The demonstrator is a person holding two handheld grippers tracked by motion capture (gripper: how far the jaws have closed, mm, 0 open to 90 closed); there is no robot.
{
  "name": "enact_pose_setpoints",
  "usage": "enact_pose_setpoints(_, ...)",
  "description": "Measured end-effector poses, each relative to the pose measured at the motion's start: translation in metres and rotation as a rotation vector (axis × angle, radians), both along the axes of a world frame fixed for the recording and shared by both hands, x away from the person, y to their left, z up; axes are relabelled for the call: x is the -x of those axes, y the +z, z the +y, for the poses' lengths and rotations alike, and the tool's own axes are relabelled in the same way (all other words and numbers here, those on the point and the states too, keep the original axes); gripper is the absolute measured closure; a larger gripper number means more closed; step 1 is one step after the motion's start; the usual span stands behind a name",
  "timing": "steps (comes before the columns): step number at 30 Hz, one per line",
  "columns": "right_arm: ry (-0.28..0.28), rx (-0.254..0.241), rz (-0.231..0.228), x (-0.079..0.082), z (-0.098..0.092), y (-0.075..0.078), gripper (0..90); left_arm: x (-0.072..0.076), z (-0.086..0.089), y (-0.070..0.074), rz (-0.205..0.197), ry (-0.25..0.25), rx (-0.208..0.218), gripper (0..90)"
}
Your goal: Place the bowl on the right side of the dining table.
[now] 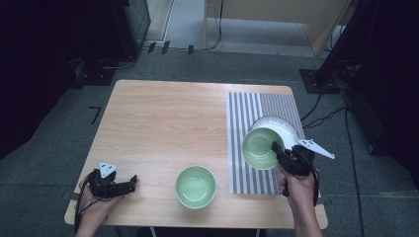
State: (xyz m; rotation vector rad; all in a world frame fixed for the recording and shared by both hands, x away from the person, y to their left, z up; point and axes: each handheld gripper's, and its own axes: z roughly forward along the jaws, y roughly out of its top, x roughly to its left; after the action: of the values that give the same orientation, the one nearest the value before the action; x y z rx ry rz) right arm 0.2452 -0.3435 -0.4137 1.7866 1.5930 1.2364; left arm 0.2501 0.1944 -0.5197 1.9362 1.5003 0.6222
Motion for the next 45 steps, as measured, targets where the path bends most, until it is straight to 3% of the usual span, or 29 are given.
enact_pose_setpoints(31,-0.182,0.02,0.087,-0.044,-0.045,-0.04,85.0,0.0,0.0,0.0,0.001,0.0,0.0,0.0)
enact_pose_setpoints(37,-0.197,0.049,0.105,-0.052,-0.046,-0.05,85.0,0.0,0.0,0.0,0.0,0.0,-0.001,0.0)
enact_pose_setpoints(45,-0.21,0.049,0.121,-0.058,-0.049,-0.056,85.1,0.0,0.0,0.0,0.0,0.001,-0.001,0.0)
